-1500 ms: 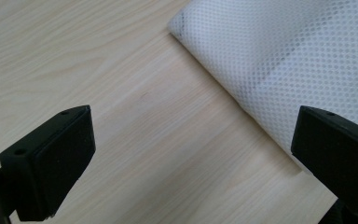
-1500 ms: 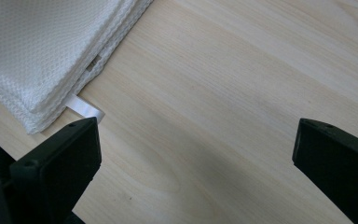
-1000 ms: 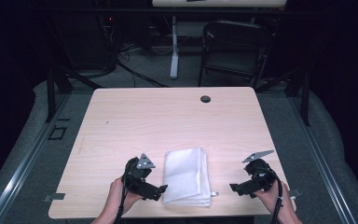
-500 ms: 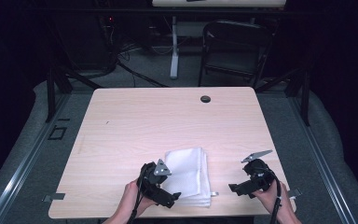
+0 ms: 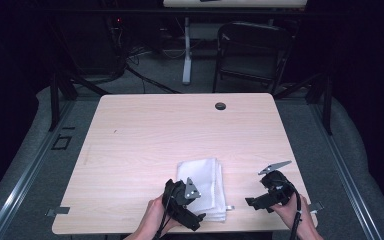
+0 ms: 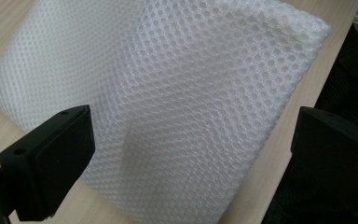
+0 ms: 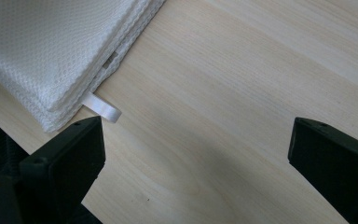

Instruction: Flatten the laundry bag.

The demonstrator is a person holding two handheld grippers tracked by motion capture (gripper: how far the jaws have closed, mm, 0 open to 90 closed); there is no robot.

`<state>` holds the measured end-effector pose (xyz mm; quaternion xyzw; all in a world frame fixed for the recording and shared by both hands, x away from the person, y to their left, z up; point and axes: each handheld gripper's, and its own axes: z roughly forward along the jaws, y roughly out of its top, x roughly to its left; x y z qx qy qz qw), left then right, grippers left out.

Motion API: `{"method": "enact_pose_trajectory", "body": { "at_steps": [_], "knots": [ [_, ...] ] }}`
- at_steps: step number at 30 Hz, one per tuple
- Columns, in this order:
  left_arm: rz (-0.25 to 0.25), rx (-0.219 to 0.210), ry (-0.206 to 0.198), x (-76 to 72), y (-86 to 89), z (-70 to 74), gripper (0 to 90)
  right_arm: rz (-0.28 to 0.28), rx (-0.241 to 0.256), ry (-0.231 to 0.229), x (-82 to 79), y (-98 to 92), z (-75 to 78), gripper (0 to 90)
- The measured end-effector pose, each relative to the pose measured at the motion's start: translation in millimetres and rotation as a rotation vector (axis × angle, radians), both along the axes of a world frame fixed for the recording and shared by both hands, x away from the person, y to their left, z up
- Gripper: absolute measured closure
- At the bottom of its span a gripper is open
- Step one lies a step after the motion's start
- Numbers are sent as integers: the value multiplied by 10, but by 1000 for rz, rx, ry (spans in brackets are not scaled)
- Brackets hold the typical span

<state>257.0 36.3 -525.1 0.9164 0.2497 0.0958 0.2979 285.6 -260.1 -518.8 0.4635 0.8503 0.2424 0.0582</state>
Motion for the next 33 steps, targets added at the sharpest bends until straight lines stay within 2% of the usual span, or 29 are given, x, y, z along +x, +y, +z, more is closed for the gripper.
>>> {"method": "enact_pose_trajectory", "body": {
  "at_steps": [4, 6, 8, 9, 12, 17, 19, 22, 24, 26, 29, 31, 33],
  "knots": [
    [-1, 16, -10, 5, -46, -26, 0, -14, 30, -13, -5, 13, -25, 35],
    [-5, 17, -11, 5, -61, -36, 7, 5, 2, 4, 3, 0, -6, 36],
    [-10, 22, -10, 3, -73, -46, 67, 11, -4, 9, 7, -3, -7, 37],
    [-13, 25, -13, 1, -73, -50, 87, 10, 12, 10, 6, 3, -12, 37],
    [-18, 25, -13, -11, -81, -67, 143, 11, 10, 7, 4, 7, -11, 38],
    [-32, 33, -23, -25, -87, -82, 164, 11, 2, 7, 2, 21, -14, 45],
    [-43, 40, -21, -22, -80, -85, 233, 17, 9, 9, 2, 30, -17, 54],
    [-52, 29, -14, -17, -66, -93, 344, 22, -5, 7, 0, 37, -17, 71],
    [-59, 24, -5, -18, -59, -96, 406, 25, 10, 10, -2, 44, -22, 76],
    [-62, 16, -10, -17, -49, -99, 465, 26, 3, 11, -2, 46, -19, 84],
    [-82, 1, 12, -11, -37, -100, 599, 29, 0, 10, -6, 53, -20, 106],
    [-88, 0, 8, -17, -35, -101, 698, 36, -14, 9, -6, 51, -17, 136],
    [-99, -7, 4, -24, -18, -91, 791, 48, -2, 15, -9, 63, -20, 152]
  ]
}}
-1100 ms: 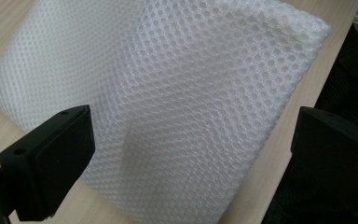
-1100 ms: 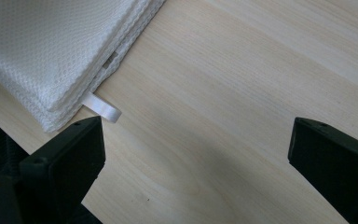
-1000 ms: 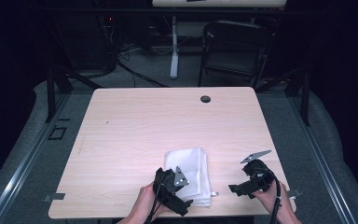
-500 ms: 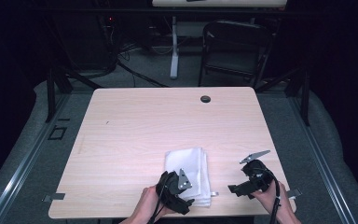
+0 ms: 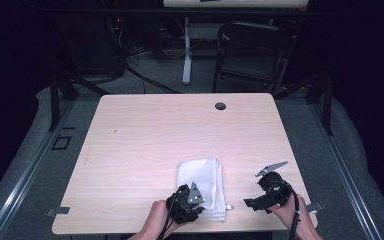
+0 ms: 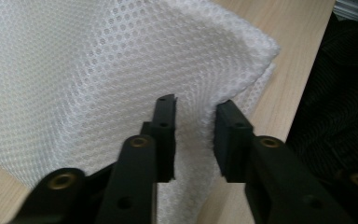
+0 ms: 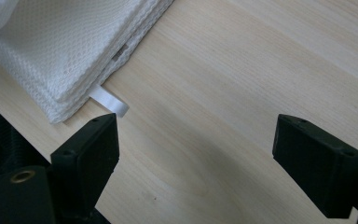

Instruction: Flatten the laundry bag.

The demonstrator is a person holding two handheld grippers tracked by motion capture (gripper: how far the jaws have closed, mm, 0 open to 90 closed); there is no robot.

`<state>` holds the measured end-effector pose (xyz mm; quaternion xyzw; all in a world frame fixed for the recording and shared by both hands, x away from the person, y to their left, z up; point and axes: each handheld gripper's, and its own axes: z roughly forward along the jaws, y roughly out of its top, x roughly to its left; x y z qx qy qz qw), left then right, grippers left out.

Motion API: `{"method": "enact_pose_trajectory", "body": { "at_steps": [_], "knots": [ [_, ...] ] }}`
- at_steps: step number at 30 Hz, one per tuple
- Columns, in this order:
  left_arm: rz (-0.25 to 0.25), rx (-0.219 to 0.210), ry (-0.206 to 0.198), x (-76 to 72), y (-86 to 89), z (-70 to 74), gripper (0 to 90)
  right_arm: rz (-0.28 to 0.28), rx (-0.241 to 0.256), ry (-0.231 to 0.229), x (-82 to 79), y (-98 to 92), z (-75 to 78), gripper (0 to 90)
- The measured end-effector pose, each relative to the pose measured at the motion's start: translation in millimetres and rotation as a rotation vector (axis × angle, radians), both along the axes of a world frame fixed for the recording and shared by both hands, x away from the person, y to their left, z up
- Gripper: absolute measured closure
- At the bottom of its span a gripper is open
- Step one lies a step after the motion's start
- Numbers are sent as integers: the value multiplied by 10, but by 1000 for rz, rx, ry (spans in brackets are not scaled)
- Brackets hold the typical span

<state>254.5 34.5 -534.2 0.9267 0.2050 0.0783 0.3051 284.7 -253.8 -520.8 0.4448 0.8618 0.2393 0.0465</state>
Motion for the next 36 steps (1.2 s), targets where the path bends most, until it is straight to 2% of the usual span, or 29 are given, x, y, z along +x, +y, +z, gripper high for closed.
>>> {"method": "enact_pose_trajectory", "body": {
  "at_steps": [2, 3, 5, 6, 7, 9, 10, 15, 20, 23, 25, 27, 29, 33, 36],
  "knots": [
    [6, -31, 1, 1, 37, 21, 853, 3, -2, 1, -9, 17, 1, 202],
    [8, -42, -4, 0, 50, 33, 866, 1, -22, -9, -13, 22, 1, 231],
    [21, -69, -6, 1, 81, 58, 876, 7, -21, -8, -21, 34, 5, 277],
    [24, -76, -5, -1, 93, 72, 878, 10, -18, -9, -22, 46, 5, 314],
    [26, -83, -10, -2, 109, 85, 878, 10, -18, -9, -22, 46, 5, 314],
    [37, -107, -9, -9, 139, 106, 879, 5, 10, -20, -33, 63, -2, 365],
    [45, -114, -11, -13, 157, 121, 879, 16, -10, -24, -30, 63, 15, 401],
    [73, -158, 10, -4, 261, 179, 879, 14, -11, -37, -31, 104, 33, 633],
    [100, -189, -13, -16, 326, 224, 880, 30, -8, -60, -6, 196, 52, 795],
    [109, -202, 1, -5, 367, 238, 880, 45, -4, -72, 2, 284, 62, 836],
    [126, -225, 14, 0, 397, 235, 881, 67, -6, -73, 12, 350, 71, 855],
    [135, -234, 14, 4, 425, 249, 881, 86, 9, -74, 23, 421, 74, 861],
    [149, -246, -6, 1, 432, 258, 881, 97, 27, -72, 39, 518, 71, 862],
    [160, -243, -11, -9, 443, 260, 881, 150, 56, -46, 87, 760, 22, 862],
    [166, -243, -18, -3, 472, 274, 881, 200, 44, -23, 125, 952, -68, 867]
  ]
}}
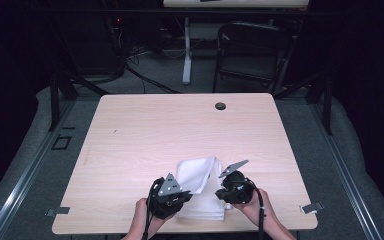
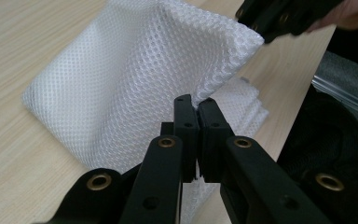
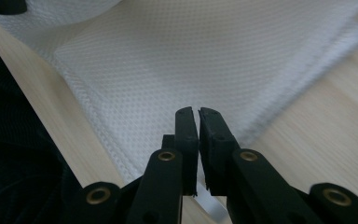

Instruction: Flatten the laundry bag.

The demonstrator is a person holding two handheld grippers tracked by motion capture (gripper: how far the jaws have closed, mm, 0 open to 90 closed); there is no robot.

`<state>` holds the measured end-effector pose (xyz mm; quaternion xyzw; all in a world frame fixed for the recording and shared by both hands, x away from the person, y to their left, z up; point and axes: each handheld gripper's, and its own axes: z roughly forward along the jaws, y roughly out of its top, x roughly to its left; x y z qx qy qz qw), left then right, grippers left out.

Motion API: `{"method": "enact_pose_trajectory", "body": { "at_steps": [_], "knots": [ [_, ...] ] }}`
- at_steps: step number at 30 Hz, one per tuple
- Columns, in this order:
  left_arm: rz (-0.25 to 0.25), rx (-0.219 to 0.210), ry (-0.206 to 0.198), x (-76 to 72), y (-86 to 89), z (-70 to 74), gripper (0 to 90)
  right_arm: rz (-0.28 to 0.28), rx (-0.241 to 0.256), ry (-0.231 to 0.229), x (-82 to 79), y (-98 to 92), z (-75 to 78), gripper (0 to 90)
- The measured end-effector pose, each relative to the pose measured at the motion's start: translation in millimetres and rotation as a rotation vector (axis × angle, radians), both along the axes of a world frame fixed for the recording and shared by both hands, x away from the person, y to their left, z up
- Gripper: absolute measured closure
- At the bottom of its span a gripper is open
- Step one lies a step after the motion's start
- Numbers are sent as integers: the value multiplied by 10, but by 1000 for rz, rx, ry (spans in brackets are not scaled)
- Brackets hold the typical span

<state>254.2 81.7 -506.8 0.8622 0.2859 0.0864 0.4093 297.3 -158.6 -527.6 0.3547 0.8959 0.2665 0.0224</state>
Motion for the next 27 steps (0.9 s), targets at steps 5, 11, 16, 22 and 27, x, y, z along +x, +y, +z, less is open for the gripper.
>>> {"method": "enact_pose_trajectory", "body": {
  "at_steps": [5, 11, 16, 22, 27],
  "knots": [
    [30, 7, -9, 16, 76, 14, 883, 18, -33, 30, 65, 173, -180, 900],
    [73, 11, -20, 84, 212, 52, 889, 19, -33, 52, 93, 158, -247, 900],
    [96, 27, -20, 104, 333, 62, 893, 35, -52, 47, 87, 146, -243, 900],
    [114, 21, 9, 121, 446, 40, 895, 47, -42, 37, 52, 140, -203, 900],
    [133, 2, 30, 138, 485, 21, 894, 37, 6, -15, -8, 48, -10, 900]
  ]
}}
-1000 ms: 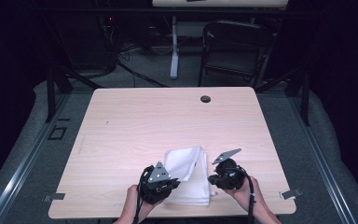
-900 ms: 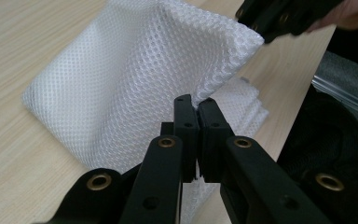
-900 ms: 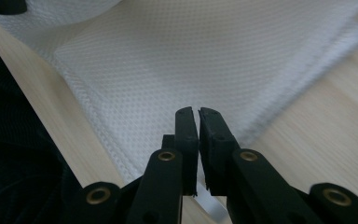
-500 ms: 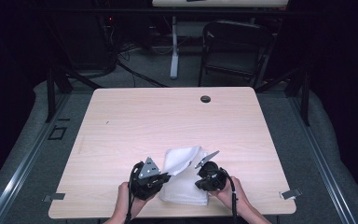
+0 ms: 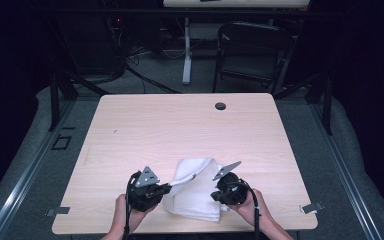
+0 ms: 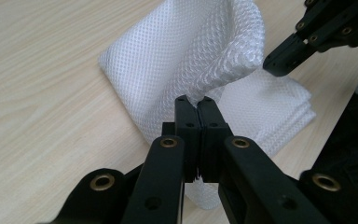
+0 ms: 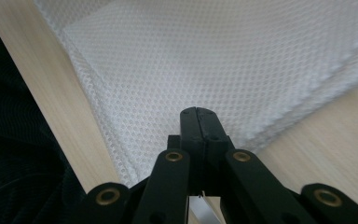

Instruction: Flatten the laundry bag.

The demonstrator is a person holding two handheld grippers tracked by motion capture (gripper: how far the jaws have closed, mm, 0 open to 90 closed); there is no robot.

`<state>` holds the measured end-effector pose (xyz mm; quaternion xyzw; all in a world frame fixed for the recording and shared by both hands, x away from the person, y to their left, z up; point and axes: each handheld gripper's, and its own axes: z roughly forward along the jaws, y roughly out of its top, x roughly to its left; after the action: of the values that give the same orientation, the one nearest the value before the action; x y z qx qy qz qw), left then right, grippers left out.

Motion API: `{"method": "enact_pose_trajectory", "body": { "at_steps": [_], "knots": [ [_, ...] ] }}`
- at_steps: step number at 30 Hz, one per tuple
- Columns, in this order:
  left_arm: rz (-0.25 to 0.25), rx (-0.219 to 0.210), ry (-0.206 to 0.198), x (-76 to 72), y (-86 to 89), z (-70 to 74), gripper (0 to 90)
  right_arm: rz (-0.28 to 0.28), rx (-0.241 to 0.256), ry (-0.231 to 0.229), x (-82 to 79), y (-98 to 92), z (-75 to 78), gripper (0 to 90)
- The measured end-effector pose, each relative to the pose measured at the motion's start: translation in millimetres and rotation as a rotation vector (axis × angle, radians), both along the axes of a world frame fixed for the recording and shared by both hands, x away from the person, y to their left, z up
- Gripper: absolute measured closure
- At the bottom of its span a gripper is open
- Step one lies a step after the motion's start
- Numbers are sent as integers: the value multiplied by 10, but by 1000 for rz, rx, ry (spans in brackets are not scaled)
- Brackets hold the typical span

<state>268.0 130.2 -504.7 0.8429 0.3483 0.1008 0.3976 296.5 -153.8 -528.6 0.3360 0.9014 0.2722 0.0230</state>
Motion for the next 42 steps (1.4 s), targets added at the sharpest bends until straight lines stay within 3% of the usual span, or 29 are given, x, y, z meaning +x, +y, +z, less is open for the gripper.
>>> {"method": "enact_pose_trajectory", "body": {
  "at_steps": [3, 8, 10, 17, 18, 20, 21, 23, 27, 33, 34, 42],
  "knots": [
    [-8, -2, 15, 5, 13, 0, 894, -41, 8, -29, 22, -115, 62, 900],
    [-3, -13, 32, 13, 19, -22, 893, -135, -9, -49, 210, -267, 52, 900],
    [-12, -16, 49, 18, 18, -28, 893, -160, -11, -55, 283, -263, 29, 900],
    [-28, -18, 49, 1, -8, -44, 892, -207, -36, -69, 541, -152, -24, 900],
    [-31, -18, 49, 2, -8, -47, 892, -229, -9, -72, 569, -137, -49, 900],
    [-33, -21, 49, 2, -7, -49, 892, -241, -19, -65, 630, -132, -53, 900],
    [-36, -17, 50, 4, -8, -51, 892, -263, 19, -68, 652, -122, -82, 900],
    [-34, -21, 47, 0, -20, -61, 892, -285, 10, -71, 694, -114, -105, 900],
    [-51, -7, 48, -7, -37, -66, 891, -263, 12, -35, 748, -85, -137, 900],
    [-33, -12, 31, -8, -6, -48, 892, -254, -7, 17, 763, -98, -277, 900],
    [-30, -14, 36, -7, 12, -37, 892, -265, 24, 23, 761, -99, -292, 900],
    [13, -6, 28, 11, 151, -1, 893, -246, 2, 15, 753, -103, -303, 900]
  ]
}}
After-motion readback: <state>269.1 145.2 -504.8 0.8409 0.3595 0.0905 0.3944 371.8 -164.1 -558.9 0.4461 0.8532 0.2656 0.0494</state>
